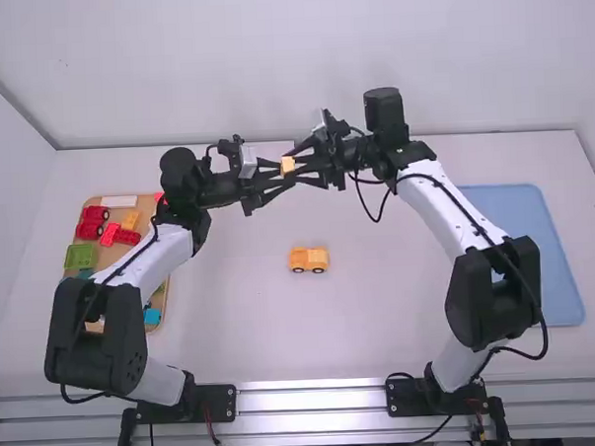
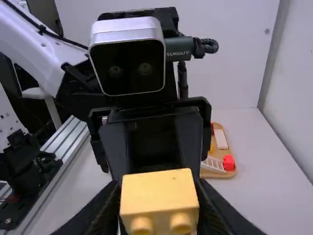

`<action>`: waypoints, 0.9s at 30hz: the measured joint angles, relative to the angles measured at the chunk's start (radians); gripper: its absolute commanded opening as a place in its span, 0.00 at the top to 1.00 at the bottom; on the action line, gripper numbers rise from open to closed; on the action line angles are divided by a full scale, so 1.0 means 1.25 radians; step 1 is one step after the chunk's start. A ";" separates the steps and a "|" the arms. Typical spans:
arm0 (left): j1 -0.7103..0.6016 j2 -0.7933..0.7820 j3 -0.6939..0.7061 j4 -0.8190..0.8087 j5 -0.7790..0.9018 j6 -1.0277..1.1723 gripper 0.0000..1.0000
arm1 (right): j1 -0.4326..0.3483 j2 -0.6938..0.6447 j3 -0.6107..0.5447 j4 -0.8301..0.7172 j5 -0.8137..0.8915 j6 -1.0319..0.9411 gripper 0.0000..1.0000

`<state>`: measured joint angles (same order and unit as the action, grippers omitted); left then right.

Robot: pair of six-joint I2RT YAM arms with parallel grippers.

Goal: Assemble lego blocks to make yellow taxi

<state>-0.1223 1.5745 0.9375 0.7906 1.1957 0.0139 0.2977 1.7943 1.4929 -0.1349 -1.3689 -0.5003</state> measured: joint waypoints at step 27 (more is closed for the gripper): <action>0.010 0.000 0.000 -0.358 -0.336 0.050 0.01 | 0.034 0.001 0.013 -0.305 0.767 0.191 0.86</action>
<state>-0.1097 1.5749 0.9379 0.3435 0.7757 0.0761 0.3401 1.7954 1.5097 -0.5167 -0.4103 -0.2615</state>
